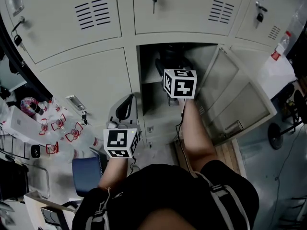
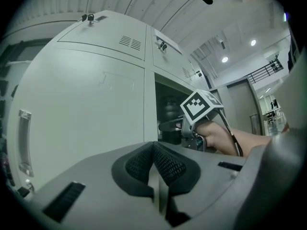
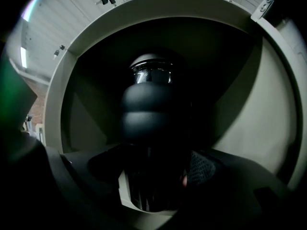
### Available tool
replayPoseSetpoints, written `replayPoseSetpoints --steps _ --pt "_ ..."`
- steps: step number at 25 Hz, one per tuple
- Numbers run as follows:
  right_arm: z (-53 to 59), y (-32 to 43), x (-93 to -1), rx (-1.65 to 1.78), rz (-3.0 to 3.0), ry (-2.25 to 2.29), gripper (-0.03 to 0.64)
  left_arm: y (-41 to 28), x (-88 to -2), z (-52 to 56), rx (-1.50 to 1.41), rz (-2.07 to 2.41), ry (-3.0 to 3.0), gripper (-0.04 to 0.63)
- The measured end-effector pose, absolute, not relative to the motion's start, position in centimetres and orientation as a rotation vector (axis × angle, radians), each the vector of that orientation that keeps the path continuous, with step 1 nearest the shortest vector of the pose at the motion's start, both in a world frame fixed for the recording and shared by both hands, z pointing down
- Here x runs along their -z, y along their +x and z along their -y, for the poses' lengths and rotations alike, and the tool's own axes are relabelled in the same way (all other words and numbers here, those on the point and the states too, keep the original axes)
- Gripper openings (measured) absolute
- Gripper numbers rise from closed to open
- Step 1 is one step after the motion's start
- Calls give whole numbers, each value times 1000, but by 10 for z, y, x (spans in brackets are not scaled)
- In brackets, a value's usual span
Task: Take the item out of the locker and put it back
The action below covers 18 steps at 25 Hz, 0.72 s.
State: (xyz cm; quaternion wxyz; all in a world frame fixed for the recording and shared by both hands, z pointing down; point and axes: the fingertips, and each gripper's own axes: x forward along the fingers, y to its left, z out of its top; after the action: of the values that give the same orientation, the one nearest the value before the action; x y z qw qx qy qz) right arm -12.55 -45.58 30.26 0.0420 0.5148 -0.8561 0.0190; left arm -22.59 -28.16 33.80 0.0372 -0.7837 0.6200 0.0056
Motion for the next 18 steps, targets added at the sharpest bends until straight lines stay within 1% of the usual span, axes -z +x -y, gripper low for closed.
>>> replayPoseSetpoints --steps 10,18 --pt "426 -110 -303 -34 2599 1539 391 -208 -337 285 -18 -1818 -2465 12" --pt "408 -87 -304 -121 2612 1540 391 -186 -334 286 -12 -1740 -2511 12"
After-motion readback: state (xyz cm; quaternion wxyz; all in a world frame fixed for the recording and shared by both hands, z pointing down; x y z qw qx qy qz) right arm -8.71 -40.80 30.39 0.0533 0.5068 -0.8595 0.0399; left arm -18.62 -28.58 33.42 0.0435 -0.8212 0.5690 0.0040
